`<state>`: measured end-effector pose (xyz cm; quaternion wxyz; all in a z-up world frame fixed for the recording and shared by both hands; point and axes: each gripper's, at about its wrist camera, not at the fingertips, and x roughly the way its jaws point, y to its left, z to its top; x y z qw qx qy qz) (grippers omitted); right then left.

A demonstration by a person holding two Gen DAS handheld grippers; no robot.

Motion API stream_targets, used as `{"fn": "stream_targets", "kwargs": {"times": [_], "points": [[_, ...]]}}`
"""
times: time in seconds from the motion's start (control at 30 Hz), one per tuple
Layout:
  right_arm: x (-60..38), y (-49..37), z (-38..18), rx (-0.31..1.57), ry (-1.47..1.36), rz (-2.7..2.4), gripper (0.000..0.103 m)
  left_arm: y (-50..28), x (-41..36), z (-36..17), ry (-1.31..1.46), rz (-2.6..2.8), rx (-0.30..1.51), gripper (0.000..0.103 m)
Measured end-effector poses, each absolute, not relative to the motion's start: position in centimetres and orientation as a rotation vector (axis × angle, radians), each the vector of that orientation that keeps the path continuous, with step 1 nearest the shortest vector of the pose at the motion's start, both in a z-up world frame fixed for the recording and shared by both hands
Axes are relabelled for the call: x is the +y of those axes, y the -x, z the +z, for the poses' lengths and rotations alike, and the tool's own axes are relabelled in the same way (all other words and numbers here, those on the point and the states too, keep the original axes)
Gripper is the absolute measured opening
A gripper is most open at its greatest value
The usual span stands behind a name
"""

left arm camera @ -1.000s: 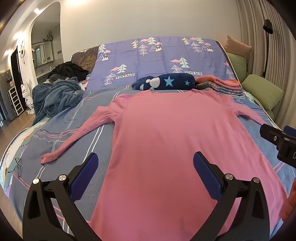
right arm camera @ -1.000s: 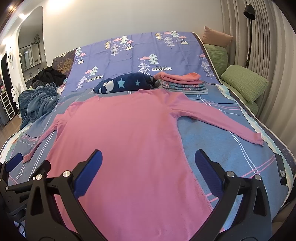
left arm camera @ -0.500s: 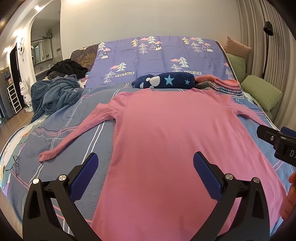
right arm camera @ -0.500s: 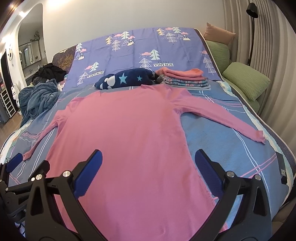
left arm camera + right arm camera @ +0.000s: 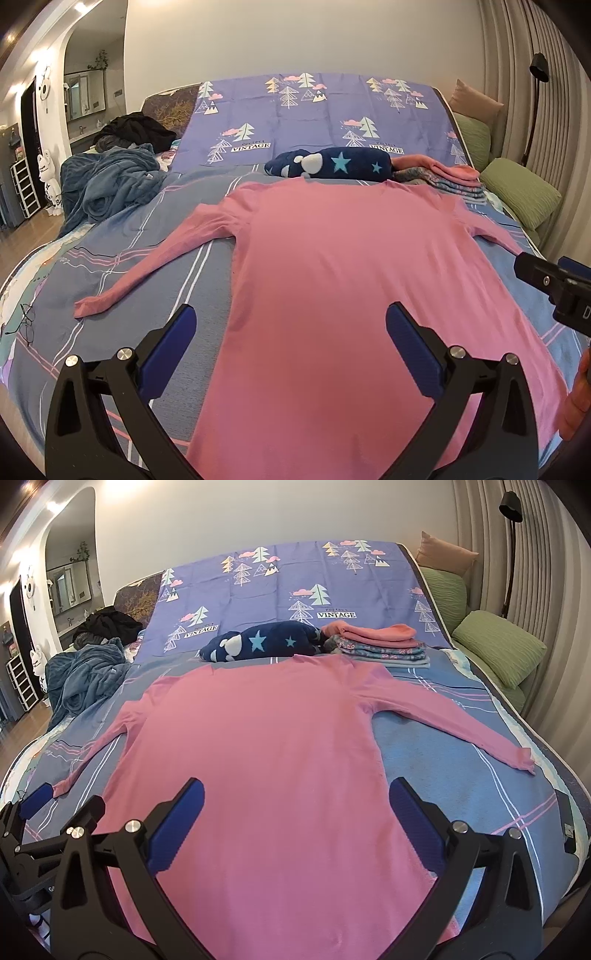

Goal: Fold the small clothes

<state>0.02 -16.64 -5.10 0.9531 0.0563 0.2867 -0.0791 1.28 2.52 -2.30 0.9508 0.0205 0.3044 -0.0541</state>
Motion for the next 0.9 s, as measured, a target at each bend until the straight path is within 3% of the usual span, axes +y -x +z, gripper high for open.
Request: {"fn": "stream_targets", "kwargs": {"times": [0.9], "points": [[-16.0, -0.7, -5.8, 0.606, -0.117, -0.162, 0.101, -1.3, 3.7, -3.1, -0.020, -0.103, 0.611, 0.102]]}}
